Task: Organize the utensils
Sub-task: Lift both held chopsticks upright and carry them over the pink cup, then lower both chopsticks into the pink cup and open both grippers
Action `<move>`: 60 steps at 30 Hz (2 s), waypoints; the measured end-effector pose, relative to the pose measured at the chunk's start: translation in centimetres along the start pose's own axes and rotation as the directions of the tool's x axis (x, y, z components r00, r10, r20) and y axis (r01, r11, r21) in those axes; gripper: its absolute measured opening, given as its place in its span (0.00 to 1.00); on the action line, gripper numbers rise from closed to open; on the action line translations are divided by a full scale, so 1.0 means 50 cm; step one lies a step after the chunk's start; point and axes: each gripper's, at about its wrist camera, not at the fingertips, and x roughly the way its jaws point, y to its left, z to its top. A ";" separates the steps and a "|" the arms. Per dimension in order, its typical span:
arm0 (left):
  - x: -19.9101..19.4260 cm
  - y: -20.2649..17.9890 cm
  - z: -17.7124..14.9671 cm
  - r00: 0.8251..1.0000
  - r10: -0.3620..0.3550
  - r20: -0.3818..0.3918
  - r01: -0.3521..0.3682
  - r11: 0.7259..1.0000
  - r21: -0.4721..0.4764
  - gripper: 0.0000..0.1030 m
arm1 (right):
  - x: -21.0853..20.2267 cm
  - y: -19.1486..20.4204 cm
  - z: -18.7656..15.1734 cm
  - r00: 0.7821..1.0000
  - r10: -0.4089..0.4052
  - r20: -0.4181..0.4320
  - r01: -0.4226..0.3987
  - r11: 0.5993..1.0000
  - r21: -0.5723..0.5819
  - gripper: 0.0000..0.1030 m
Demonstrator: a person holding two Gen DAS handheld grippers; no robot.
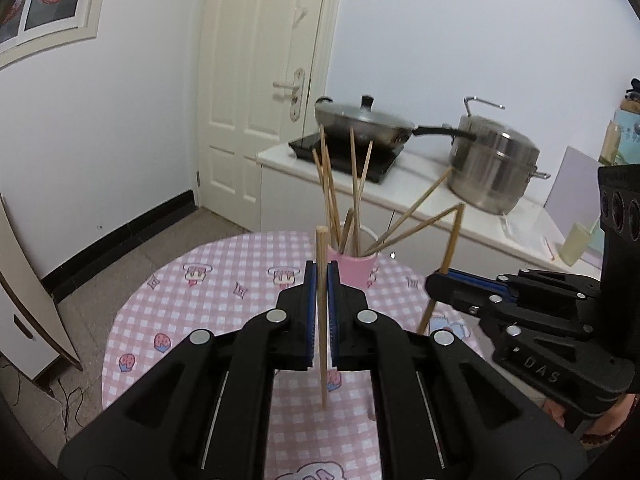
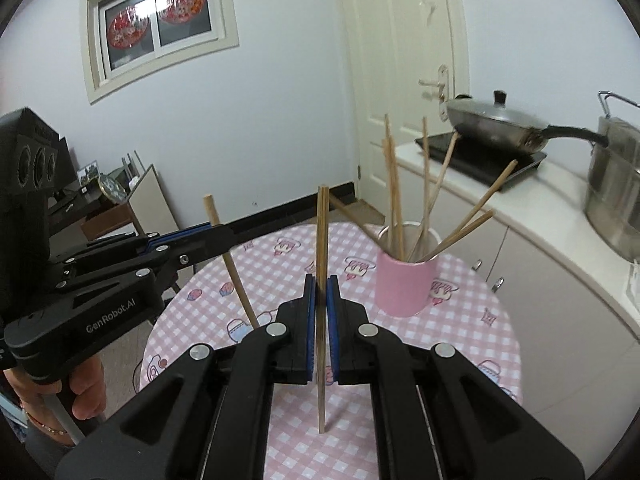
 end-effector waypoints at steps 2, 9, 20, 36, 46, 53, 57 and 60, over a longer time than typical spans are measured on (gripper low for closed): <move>-0.001 -0.002 0.012 1.000 -0.002 0.016 0.002 1.000 -0.008 0.05 | -0.015 -0.008 0.010 1.000 -0.009 0.018 0.009 1.000 0.004 0.04; 0.008 0.016 0.061 0.998 0.011 0.062 -0.008 0.999 -0.048 0.05 | -0.050 -0.046 0.055 0.994 -0.055 0.090 0.054 0.998 0.013 0.04; 0.048 0.034 0.189 0.983 0.052 0.179 -0.039 0.996 -0.079 0.05 | -0.029 -0.102 0.146 0.975 -0.100 0.200 0.094 0.995 0.040 0.04; 0.153 0.009 0.269 0.969 -0.004 0.248 0.018 0.998 -0.053 0.05 | 0.047 -0.173 0.229 0.954 -0.099 0.284 0.090 0.995 0.046 0.04; 0.216 0.002 0.232 0.983 -0.044 0.180 0.050 0.998 -0.031 0.05 | 0.091 -0.212 0.206 0.967 -0.100 0.235 0.089 0.994 0.057 0.04; 0.253 -0.004 0.193 0.993 -0.046 0.108 0.047 0.999 -0.005 0.05 | 0.115 -0.215 0.185 0.978 -0.103 0.183 0.096 0.994 0.048 0.04; 0.270 -0.006 0.180 0.996 -0.050 0.068 0.049 0.999 0.006 0.05 | 0.126 -0.217 0.171 0.982 -0.112 0.155 0.105 0.993 0.054 0.04; 0.281 -0.004 0.171 0.998 -0.045 0.044 0.044 0.999 0.014 0.06 | 0.133 -0.216 0.161 0.984 -0.115 0.133 0.109 0.993 0.055 0.05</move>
